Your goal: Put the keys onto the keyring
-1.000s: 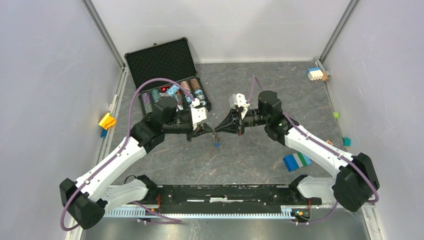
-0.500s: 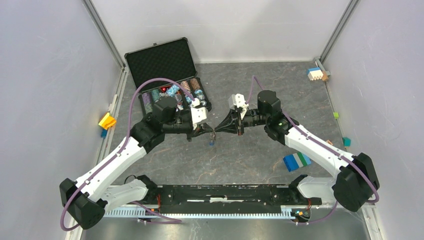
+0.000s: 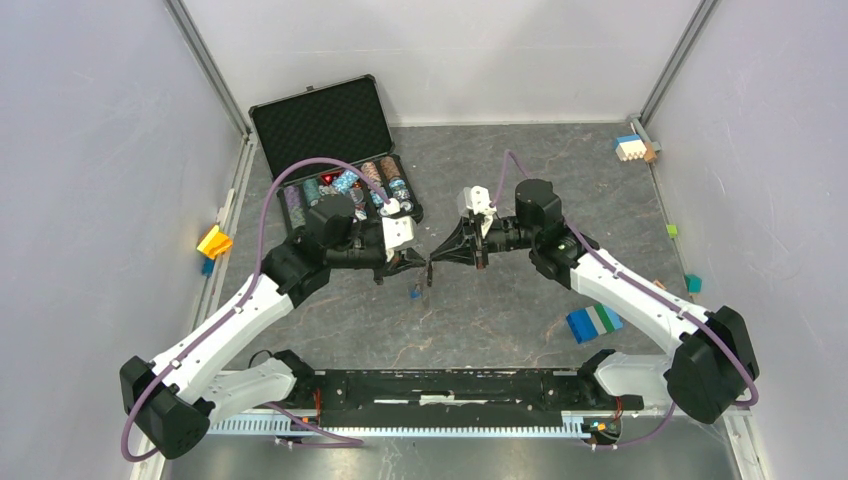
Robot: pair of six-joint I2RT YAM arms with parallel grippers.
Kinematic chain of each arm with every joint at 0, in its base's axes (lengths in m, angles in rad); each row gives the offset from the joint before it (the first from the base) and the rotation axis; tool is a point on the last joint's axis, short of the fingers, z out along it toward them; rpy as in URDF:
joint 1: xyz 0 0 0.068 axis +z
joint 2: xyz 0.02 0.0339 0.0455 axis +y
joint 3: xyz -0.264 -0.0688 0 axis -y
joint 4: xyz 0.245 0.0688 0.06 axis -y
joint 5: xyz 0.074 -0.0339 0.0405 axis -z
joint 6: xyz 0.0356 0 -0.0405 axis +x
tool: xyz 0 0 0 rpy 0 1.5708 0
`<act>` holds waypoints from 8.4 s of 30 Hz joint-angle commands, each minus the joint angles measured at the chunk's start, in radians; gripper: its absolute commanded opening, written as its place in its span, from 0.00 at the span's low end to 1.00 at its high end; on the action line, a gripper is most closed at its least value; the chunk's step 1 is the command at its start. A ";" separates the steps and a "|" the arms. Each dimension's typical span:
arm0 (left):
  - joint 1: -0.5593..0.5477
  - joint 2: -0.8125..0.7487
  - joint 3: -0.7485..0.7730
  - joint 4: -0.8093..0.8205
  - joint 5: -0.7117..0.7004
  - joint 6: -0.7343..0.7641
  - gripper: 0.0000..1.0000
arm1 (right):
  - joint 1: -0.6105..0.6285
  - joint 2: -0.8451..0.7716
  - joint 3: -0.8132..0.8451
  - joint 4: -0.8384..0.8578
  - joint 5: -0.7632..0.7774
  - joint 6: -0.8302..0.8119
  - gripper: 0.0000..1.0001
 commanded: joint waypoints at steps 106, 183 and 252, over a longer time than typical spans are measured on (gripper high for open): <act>-0.009 -0.069 -0.040 0.055 -0.003 0.118 0.02 | 0.023 0.073 0.178 -0.342 0.133 -0.267 0.20; 0.011 0.041 -0.123 0.327 0.368 0.025 0.02 | 0.008 -0.158 -0.100 -0.141 -0.033 -0.266 0.22; 0.009 0.149 0.010 0.254 0.095 -0.283 0.37 | 0.130 -0.106 0.122 -0.422 0.467 -0.396 0.00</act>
